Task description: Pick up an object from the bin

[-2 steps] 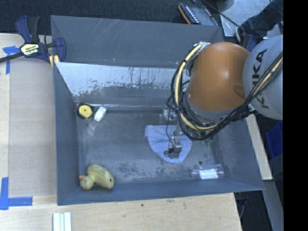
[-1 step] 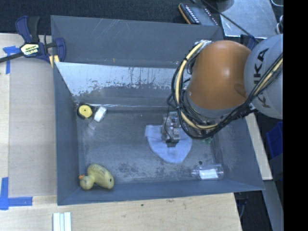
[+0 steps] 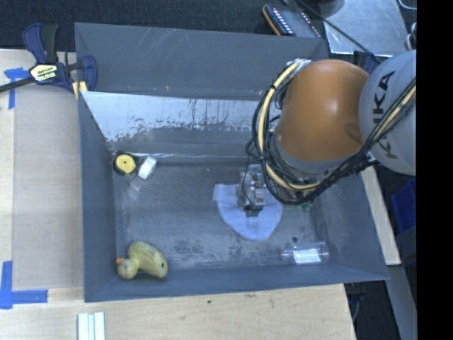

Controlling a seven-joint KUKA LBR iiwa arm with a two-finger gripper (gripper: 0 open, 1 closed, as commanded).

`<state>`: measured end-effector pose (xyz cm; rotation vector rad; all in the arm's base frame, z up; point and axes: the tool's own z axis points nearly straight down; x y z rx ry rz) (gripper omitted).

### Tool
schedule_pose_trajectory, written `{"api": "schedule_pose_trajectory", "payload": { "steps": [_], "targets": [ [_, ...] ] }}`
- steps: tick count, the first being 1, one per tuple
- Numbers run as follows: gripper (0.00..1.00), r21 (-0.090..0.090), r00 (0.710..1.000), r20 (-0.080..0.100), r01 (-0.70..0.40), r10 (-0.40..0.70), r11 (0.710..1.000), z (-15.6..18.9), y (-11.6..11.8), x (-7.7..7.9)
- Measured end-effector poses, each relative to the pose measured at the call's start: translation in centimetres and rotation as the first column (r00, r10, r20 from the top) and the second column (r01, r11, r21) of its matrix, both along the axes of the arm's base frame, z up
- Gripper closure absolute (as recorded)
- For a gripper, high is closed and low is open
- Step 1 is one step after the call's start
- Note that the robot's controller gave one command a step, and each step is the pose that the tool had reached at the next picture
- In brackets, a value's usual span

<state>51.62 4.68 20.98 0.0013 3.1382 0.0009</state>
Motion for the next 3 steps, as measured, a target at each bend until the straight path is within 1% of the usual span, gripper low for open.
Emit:
{"api": "schedule_pose_trajectory", "payload": {
  "steps": [1,2,3],
  "targets": [
    [1.0,-0.001,0.991,0.004,-0.131,0.131,0.991,-5.9,-0.2,-0.6],
    [0.0,0.0,0.997,0.001,-0.083,0.083,0.997,-10.8,-0.6,-1.3],
    [0.0,0.0,0.997,0.002,-0.083,0.083,0.997,-10.8,-0.6,-1.3]
  ]
}}
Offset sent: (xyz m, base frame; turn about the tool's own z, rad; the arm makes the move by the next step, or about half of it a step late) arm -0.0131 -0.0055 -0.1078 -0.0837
